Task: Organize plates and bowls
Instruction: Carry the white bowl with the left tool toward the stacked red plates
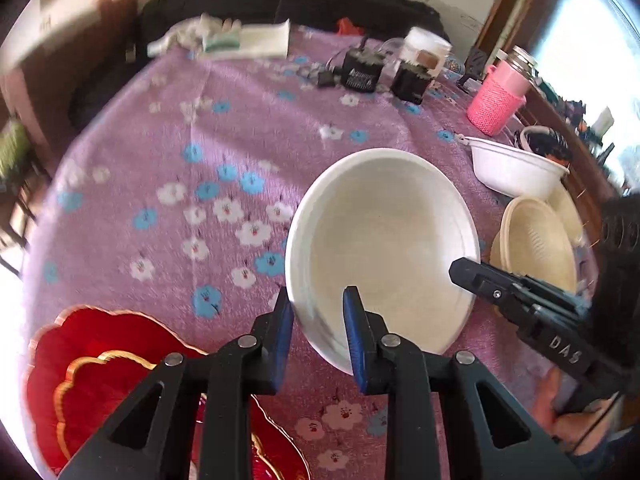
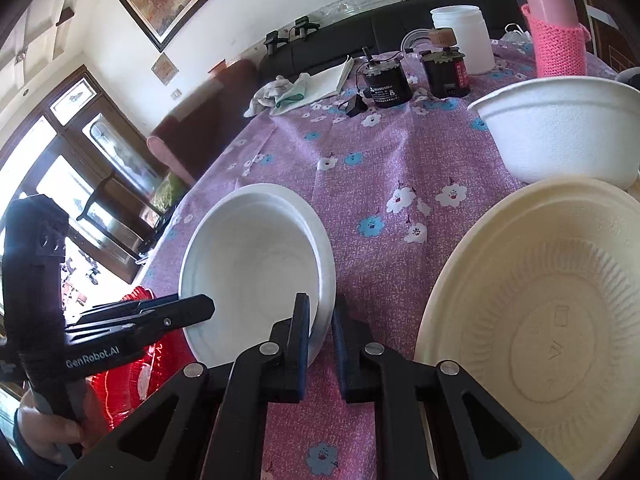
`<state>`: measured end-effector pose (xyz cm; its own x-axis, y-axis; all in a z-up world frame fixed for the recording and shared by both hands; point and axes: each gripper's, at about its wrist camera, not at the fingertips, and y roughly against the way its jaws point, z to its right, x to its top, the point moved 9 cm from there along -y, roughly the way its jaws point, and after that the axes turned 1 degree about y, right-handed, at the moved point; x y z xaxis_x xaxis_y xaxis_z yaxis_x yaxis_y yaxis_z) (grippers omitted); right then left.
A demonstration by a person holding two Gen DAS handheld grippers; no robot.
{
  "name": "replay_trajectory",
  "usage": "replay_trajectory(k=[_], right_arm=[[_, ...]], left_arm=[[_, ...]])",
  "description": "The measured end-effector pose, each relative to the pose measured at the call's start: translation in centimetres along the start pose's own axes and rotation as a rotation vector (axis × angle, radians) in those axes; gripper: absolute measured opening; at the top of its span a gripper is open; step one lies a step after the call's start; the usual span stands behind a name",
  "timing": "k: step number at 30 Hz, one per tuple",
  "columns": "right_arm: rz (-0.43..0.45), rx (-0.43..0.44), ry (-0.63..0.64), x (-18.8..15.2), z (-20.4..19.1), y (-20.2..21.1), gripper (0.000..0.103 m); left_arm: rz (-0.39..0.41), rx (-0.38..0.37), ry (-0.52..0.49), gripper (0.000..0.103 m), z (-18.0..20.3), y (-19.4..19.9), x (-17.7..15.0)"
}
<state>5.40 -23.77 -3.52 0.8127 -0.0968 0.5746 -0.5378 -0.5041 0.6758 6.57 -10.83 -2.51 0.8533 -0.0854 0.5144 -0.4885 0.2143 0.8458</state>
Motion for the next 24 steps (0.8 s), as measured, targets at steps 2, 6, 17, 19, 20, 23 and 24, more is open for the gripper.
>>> replay_trajectory(k=[2,6,17,19,20,23,24], right_arm=[[0.005,0.022,-0.016,0.0,-0.1,0.6,0.013],[0.026,0.052,-0.023,0.4,-0.5,2.0,0.013],[0.005,0.112,-0.025,0.2,-1.7,2.2,0.014],[0.008,0.116,-0.016,0.2,-2.0,2.2,0.015],[0.01,0.115,-0.011,0.1,-2.1,2.2,0.015],[0.014,0.105,0.002,0.2,-2.2,2.2,0.015],[0.014,0.105,0.003,0.1,-2.2,2.2,0.015]], left_arm=[[0.036,0.032,-0.032,0.024,0.5,0.8,0.2],[0.111,0.064,-0.074,0.024,1.3,2.8,0.2],[0.163,0.026,-0.002,0.024,0.3,4.1,-1.8],[0.161,0.022,0.014,0.024,0.0,4.0,-2.2],[0.159,0.022,0.015,0.024,0.1,3.9,-2.3],[0.163,0.02,0.019,0.027,0.2,3.8,-2.5],[0.164,0.016,0.019,0.028,0.3,3.8,-2.6]])
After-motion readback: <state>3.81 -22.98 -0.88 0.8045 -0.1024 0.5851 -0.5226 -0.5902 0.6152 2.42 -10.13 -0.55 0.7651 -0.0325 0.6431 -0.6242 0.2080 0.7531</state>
